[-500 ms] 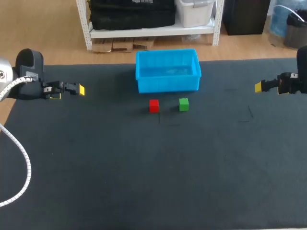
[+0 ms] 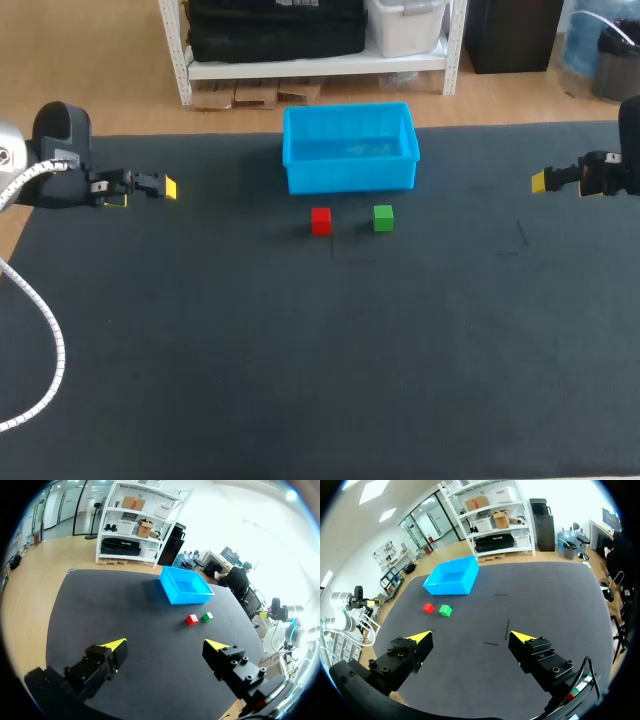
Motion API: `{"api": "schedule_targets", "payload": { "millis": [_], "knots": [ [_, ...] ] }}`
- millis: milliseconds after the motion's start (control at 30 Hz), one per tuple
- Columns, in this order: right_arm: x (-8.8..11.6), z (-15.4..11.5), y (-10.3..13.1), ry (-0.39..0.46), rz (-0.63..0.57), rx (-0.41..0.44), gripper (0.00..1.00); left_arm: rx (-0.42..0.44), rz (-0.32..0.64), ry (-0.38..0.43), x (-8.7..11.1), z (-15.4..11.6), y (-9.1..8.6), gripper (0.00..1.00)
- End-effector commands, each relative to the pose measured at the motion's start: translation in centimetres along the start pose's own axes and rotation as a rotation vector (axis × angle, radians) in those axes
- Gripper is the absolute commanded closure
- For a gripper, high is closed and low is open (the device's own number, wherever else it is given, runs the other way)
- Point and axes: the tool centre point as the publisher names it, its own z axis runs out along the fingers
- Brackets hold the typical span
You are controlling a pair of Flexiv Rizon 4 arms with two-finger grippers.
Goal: Use the left arm to pick the red cube and place it into the blue plastic box first, then use the right arm to grasp the green cube and put it into the same blue plastic box after the first action is fully finished.
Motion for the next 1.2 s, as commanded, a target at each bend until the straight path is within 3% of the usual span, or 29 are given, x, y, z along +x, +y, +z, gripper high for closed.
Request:
{"api": "schedule_targets", "payload": {
  "millis": [33, 267, 400, 700, 1100, 1200],
  "knots": [
    [0.0, 0.0, 0.0, 0.000, 0.000, 0.001, 0.00, 0.011, 0.002, -0.008, 0.1, 0.1, 0.2, 0.00],
    [0.0, 0.0, 0.0, 0.000, 0.000, 0.001, 0.00, 0.011, 0.002, -0.008, 0.1, 0.1, 0.2, 0.00],
    [0.0, 0.0, 0.0, 0.000, 0.000, 0.001, 0.00, -0.023, 0.015, 0.003, -0.3, 1.4, -0.2, 0.00],
    [0.0, 0.0, 0.0, 0.000, 0.000, 0.001, 0.00, -0.094, 0.025, 0.045, -0.9, 4.7, -3.3, 0.00],
    [0.0, 0.0, 0.0, 0.000, 0.000, 0.001, 0.00, -0.295, -0.004, 0.143, -0.7, 9.2, -6.2, 0.00],
    [0.0, 0.0, 0.0, 0.000, 0.000, 0.001, 0.00, -0.267, -0.008, 0.165, -0.7, 9.6, -6.9, 0.00]
  ]
}}
